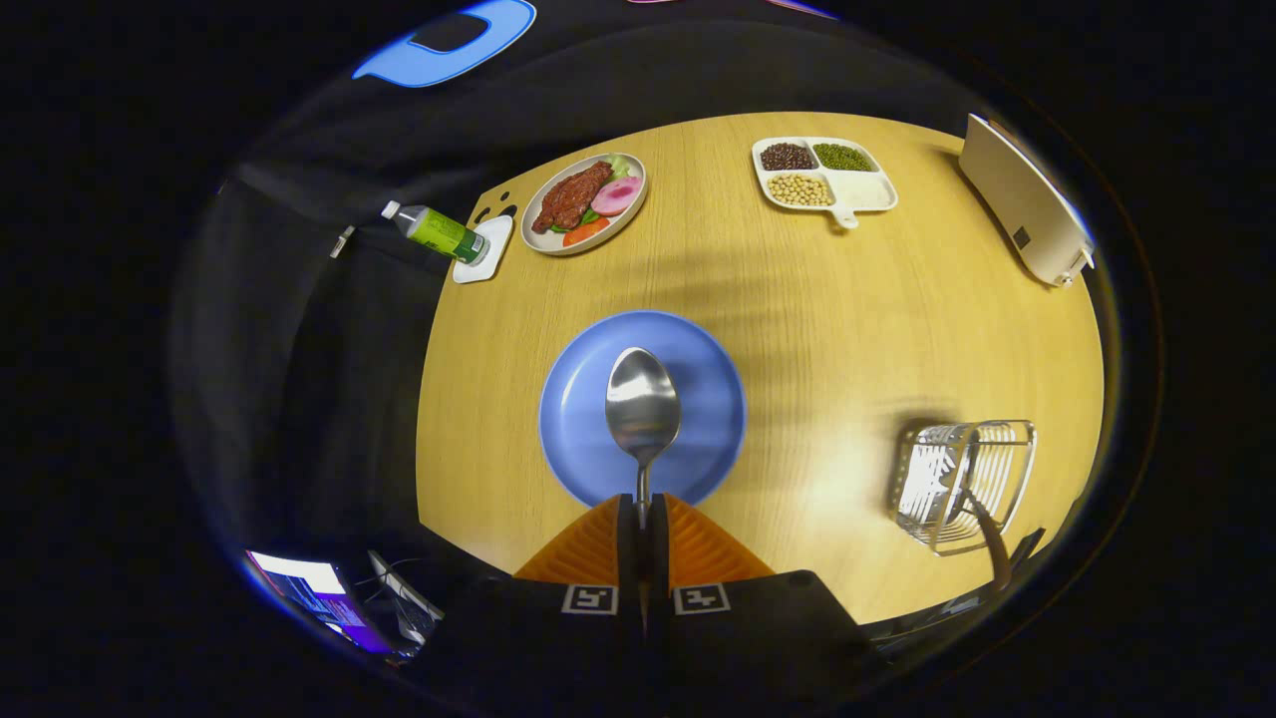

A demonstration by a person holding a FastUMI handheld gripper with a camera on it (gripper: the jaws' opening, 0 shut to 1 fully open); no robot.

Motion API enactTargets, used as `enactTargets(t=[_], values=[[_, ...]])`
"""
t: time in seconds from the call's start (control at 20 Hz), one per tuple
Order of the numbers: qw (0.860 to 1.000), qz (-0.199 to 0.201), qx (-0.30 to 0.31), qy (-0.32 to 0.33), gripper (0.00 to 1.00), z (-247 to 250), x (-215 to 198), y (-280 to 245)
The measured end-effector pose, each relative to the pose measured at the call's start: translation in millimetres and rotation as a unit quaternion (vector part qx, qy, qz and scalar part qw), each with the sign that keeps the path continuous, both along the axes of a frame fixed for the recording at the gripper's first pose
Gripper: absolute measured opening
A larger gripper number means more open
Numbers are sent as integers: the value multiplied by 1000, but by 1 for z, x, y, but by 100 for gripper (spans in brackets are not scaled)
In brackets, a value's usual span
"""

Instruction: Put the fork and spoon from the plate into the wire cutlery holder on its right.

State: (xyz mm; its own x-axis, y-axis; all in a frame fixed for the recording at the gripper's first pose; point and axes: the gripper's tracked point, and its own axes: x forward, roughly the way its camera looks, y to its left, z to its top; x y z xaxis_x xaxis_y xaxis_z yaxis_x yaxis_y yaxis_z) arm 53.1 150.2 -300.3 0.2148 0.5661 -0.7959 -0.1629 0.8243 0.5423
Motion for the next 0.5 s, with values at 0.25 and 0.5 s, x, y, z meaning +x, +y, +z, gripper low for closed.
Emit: enactTargets(t=[0.25, 0.5], values=[[999, 22, -37, 2, 6, 17, -22, -79], [994, 47, -88, 36, 6, 10, -41, -152]])
